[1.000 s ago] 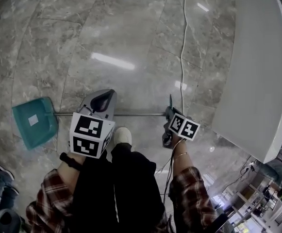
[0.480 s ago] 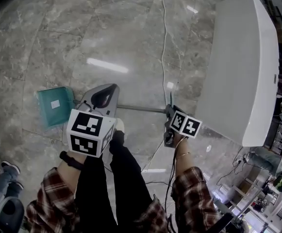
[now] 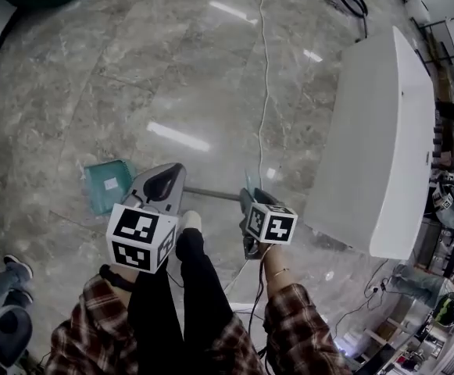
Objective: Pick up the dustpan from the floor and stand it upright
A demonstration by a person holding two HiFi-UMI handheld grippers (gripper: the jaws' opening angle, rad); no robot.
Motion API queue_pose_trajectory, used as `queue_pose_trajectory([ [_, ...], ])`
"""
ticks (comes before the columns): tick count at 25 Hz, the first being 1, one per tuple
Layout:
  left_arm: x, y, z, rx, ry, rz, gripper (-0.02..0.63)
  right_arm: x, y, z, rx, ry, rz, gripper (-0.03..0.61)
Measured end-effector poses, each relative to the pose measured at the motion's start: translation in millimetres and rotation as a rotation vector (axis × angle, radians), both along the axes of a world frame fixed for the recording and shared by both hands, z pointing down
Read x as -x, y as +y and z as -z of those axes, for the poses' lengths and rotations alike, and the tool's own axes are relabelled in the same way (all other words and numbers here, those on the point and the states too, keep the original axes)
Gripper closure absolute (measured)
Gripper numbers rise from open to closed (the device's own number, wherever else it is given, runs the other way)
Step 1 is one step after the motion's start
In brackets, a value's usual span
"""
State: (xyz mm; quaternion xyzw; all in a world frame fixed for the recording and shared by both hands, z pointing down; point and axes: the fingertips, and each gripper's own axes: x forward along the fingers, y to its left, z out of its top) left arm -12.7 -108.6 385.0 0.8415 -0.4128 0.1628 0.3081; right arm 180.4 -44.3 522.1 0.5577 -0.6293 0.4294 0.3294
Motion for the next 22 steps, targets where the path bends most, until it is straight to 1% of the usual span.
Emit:
queue_pose_trajectory([
  [4, 41, 15, 22, 0.006, 0.01, 0.115, 0.603, 49, -12, 30, 0.01, 0.012, 0.133, 0.448],
  [6, 62, 25, 33, 0.015, 0.016, 0.163, 0.603, 70, -15, 45, 0.007, 0.008, 0.18, 0.448],
  [8, 87, 37, 44, 0.029, 0.027, 0.2, 0.603, 95, -14, 62, -0.004, -0.034, 0.201, 0.448],
  [10, 116, 52, 56, 0.034, 0.032, 0.248, 0.603, 124, -11, 79, -0.015, -0.109, 0.211, 0.448],
  [12, 150, 68, 72, 0.03, 0.018, 0.312, 0.601, 154, -11, 94, -0.019, -0.162, 0.236, 0.448],
  [14, 185, 85, 88, 0.025, 0.006, 0.377, 0.603, 183, -5, 108, -0.016, -0.192, 0.268, 0.448],
  [17, 230, 111, 111, 0.015, 0.007, 0.483, 0.602, 223, 12, 123, 0.006, -0.218, 0.335, 0.448],
  [20, 267, 132, 132, -0.008, 0.003, 0.603, 0.601, 263, 15, 136, 0.013, -0.232, 0.422, 0.448],
  [22, 288, 144, 141, -0.017, 0.004, 0.661, 0.603, 291, 16, 142, 0.011, -0.25, 0.459, 0.448],
])
